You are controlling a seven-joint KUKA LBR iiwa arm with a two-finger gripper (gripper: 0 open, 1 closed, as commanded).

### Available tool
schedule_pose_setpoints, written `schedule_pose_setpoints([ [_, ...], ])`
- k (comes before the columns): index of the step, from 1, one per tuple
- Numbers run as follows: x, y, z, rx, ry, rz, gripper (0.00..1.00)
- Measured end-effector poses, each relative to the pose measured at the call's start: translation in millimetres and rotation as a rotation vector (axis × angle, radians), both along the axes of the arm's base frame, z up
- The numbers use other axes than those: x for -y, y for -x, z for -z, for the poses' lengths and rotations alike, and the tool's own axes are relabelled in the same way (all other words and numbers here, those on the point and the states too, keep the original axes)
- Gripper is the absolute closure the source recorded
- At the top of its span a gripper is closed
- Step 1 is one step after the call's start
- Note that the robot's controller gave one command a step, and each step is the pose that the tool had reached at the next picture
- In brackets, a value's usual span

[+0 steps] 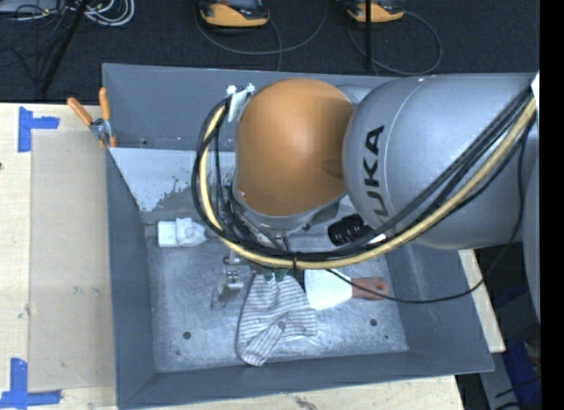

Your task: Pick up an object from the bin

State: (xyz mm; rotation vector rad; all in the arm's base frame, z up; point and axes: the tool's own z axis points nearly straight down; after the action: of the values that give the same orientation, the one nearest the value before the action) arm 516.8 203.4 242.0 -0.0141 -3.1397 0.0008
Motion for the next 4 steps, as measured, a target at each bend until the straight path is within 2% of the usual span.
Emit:
schedule_pose_setpoints([
  [1,0.0,0.0,0.0,0.0,0.0,0.0,0.0],
  [2,-28.4,-13.1,-36.2,0.003,-0.001,0.082,1.0],
  [3,-28.2,-13.1,-36.2,0.003,-0.001,0.083,1.0],
  [4,-29.1,-18.1,1.4,0.007,-0.002,0.022,1.0],
])
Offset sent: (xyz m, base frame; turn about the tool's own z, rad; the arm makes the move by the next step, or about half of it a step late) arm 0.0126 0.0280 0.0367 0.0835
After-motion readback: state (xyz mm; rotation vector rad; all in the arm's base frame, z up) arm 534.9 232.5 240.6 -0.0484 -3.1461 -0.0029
